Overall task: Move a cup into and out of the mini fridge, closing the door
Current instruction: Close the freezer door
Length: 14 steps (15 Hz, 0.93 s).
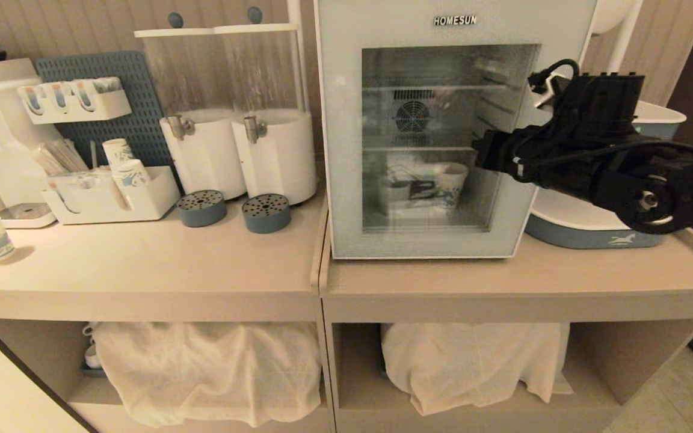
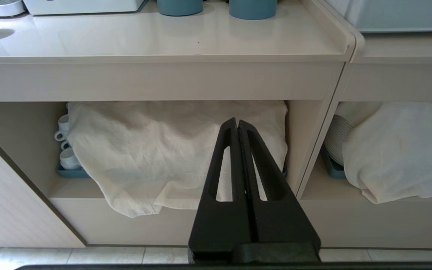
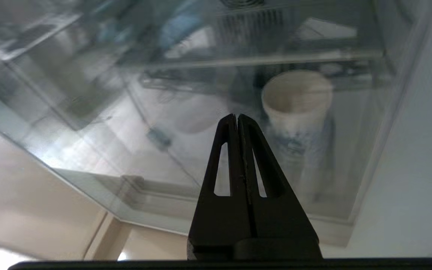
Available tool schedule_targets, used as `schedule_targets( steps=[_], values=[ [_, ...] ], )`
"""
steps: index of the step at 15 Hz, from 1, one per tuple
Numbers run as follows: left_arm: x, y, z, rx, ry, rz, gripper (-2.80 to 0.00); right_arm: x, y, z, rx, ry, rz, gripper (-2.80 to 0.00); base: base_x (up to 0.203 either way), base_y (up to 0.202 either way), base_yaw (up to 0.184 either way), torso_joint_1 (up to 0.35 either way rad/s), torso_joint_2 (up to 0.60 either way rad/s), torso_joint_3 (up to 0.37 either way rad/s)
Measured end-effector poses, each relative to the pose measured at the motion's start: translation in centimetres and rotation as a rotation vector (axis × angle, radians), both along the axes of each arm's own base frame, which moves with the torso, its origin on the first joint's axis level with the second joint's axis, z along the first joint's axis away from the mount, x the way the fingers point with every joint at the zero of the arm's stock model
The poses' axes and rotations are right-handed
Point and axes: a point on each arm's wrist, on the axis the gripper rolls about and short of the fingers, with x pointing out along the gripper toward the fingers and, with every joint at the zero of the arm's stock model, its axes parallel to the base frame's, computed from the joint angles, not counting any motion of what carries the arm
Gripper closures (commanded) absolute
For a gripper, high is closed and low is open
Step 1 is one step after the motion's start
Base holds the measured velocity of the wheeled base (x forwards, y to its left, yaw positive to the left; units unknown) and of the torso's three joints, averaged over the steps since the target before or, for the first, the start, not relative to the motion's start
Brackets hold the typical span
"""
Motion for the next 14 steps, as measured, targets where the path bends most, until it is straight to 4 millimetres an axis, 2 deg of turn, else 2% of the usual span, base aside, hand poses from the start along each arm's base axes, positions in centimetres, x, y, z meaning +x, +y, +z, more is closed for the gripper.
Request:
schedule_targets(
  steps=[3,7,10,14],
  values=[
    [0.0,0.0,0.0,0.0,0.0,0.0,0.0,0.9,0.5,-0.5,-0.013,0.001,-0.074,0.0,0.0,0.0,0.0,0.0,0.0,0.0],
    [0.0,0.0,0.0,0.0,0.0,0.0,0.0,-0.4,-0.1,-1.0,-0.026,0.034,-0.076,0.0,0.0,0.0,0.0,0.0,0.0,0.0],
    [0.0,0.0,0.0,0.001,0.0,0.0,0.0,-3.2,-0.9,-0.5,-0.033,0.055,-0.06,0.0,0.0,0.0,0.0,0.0,0.0,0.0],
    [0.0,0.0,0.0,0.0,0.0,0.0,0.0,-10.1,-3.3,2.4,-0.02,0.031,-0.065,0.0,0.0,0.0,0.0,0.0,0.0,0.0]
  ],
)
